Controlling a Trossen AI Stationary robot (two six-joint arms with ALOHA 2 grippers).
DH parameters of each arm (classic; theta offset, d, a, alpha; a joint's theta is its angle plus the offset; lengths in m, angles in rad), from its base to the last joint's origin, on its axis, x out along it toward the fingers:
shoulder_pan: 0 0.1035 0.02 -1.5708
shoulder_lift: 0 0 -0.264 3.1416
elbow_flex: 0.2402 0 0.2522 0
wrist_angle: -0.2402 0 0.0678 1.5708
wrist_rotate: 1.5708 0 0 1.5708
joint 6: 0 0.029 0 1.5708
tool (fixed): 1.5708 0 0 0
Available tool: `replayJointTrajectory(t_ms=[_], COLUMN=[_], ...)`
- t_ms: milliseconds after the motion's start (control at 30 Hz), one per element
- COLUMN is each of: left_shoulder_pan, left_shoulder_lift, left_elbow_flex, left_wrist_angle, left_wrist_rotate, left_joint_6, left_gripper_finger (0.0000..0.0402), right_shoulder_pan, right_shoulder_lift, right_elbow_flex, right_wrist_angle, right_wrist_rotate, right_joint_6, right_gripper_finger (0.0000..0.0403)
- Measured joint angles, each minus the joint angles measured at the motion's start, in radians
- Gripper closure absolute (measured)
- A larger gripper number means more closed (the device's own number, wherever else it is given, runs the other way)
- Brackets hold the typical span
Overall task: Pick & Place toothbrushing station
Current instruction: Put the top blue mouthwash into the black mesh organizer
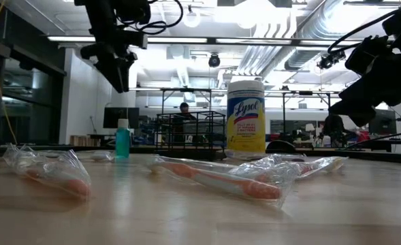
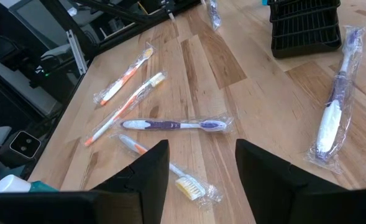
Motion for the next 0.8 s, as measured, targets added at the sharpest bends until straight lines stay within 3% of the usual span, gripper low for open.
replayJointTrajectory(t_ms=[200, 400, 600, 800], left_shoulder_pan=[0.003, 0.073, 0.213, 0.235], left_shoulder_lift=[-0.001, -0.001, 0.016, 0.057], left_elbow_flex=[0.0, 0.0, 0.0, 0.0], left_wrist_angle=[0.002, 0.003, 0.003, 0.003], left_wrist_rotate=[0.017, 0.062, 0.219, 0.245], left_joint_6=[0.16, 0.129, 0.179, 0.22], left_gripper_finger=[0.0238, 0.0238, 0.0238, 0.0238], right_shoulder_pan=[0.0, 0.0, 0.0, 0.0], right_shoulder_lift=[0.0, 0.0, 0.0, 0.0], right_elbow_flex=[0.0, 0.0, 0.0, 0.0], right_wrist_angle=[0.0, 0.0, 0.0, 0.0], right_wrist_rotate=[0.0, 0.0, 0.0, 0.0], right_joint_6=[0.0, 0.0, 0.0, 0.0], right_gripper_finger=[0.0227, 0.0227, 0.0227, 0.0227])
